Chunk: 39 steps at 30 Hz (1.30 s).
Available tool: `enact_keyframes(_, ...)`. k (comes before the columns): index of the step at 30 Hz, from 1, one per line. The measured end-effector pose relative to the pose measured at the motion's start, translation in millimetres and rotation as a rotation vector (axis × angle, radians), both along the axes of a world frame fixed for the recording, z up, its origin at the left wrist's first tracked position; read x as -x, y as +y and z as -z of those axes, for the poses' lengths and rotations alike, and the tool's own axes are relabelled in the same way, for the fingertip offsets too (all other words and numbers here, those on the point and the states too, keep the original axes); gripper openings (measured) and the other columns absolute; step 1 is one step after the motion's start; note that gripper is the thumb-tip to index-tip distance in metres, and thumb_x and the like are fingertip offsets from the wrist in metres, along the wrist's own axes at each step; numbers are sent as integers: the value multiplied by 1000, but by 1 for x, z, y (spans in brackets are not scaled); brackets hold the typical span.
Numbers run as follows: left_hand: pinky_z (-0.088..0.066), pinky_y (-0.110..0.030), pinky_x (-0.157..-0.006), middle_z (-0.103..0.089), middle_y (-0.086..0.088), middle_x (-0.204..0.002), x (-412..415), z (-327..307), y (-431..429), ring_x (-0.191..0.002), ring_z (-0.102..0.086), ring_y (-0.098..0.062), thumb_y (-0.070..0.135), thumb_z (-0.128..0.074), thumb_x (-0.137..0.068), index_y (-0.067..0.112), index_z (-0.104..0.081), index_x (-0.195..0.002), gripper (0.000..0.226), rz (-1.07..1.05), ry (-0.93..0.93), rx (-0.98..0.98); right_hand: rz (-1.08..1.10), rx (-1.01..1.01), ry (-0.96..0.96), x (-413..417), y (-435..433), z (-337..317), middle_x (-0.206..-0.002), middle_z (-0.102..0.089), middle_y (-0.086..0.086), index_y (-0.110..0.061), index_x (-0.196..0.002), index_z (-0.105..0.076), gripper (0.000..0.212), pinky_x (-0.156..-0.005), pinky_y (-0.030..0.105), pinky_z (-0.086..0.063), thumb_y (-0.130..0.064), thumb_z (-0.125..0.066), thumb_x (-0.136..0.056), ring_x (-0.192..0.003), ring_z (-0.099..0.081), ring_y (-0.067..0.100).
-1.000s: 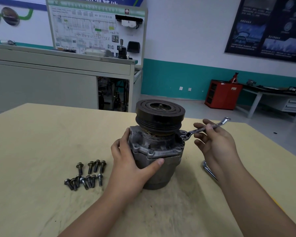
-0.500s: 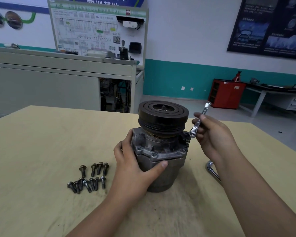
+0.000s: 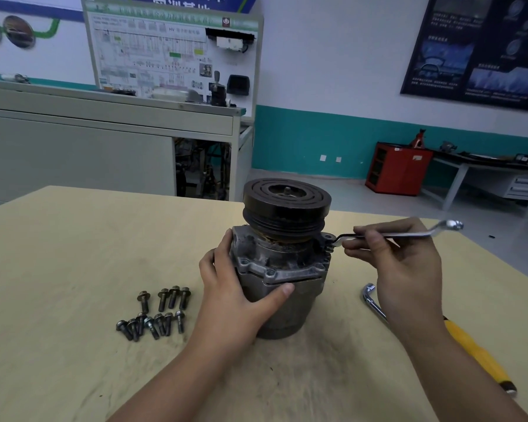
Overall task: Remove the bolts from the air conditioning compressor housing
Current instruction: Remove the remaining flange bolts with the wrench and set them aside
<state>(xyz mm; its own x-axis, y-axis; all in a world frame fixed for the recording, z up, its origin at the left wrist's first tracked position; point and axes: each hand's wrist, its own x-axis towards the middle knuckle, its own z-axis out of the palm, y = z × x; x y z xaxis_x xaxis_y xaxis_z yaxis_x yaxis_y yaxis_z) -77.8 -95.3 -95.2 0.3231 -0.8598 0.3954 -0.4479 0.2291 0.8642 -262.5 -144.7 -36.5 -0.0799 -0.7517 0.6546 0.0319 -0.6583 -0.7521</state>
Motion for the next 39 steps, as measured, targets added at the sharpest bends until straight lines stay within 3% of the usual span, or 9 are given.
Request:
enact_keyframes(6, -24, -14, -97, -14, 25, -127, 0, 0, 0, -109, -26, 13, 59, -72, -59, 43, -5, -146, 111, -6, 6, 0, 71, 134, 270, 4, 12, 9, -93, -68, -9, -35, -85, -61, 20, -75, 32, -57, -15, -58, -85, -85, -68, 15)
enact_keyframes(9, -24, -14, -97, -14, 25, -127, 0, 1, 0, -107, -25, 16, 59, -72, -60, 42, -4, -146, 111, -4, 4, 3, 122, 173, 354, 4, 18, 13, -97, -66, -18, -46, -87, -58, 26, -76, 28, -54, -20, -58, -88, -89, -66, 10)
enact_keyframes(12, -24, -15, -97, -13, 25, -127, 1, 0, 1, -106, -24, 18, 63, -68, -56, 42, -4, -146, 113, -1, 8, 0, 186, 228, 426, 0, 23, 20, -99, -63, -21, -39, -90, -52, 25, -78, 25, -52, -15, -55, -87, -89, -64, 5)
enact_keyframes(18, -25, -15, -99, -14, 23, -132, 1, 1, -1, -111, -26, 12, 61, -71, -59, 42, -4, -147, 112, -12, 5, 4, 276, 331, 534, -1, 25, 24, -97, -61, -8, -2, -90, -64, 12, -74, 13, -48, -6, -57, -82, -83, -61, 4)
enact_keyframes(23, -25, -16, -100, -14, 22, -133, 1, 1, -1, -112, -25, 13, 63, -69, -56, 40, -5, -147, 114, -9, -3, 6, 277, 293, 557, -2, 28, 15, -90, -63, -6, -7, -92, -65, 14, -60, 10, -44, -13, -56, -83, -62, -56, 4)
enact_keyframes(25, -24, -15, -100, -14, 22, -132, 1, -1, 0, -109, -24, 17, 70, -65, -51, 38, -6, -148, 118, -7, 5, 8, 241, 264, 578, -1, 27, 10, -87, -63, -14, -19, -88, -63, 9, -59, 12, -42, -14, -57, -83, -59, -53, -2)
enact_keyframes(28, -24, -16, -100, -13, 24, -129, 1, -2, 0, -106, -24, 17, 75, -59, -46, 38, -5, -148, 121, -6, 15, 0, 85, 106, 441, 8, 21, 3, -91, -67, -14, -36, -77, -59, 35, -51, 14, -41, -3, -61, -86, -47, -54, 11)
enact_keyframes(32, -23, -14, -99, -13, 25, -128, 1, -1, 0, -106, -24, 18, 76, -58, -45, 39, -5, -148, 121, -5, 17, 1, -13, -24, 355, 20, 14, -1, -96, -70, -13, -32, -76, -61, 40, -50, 17, -45, 6, -57, -86, -44, -52, 13)
enact_keyframes(39, -23, -13, -98, -13, 26, -127, 1, -1, 0, -111, -27, 13, 75, -58, -44, 40, -5, -147, 121, -3, 26, -9, -123, -80, 286, 29, 7, -1, -100, -72, -6, -10, -81, -56, 23, -50, 27, -50, 12, -51, -88, -42, -51, 17)
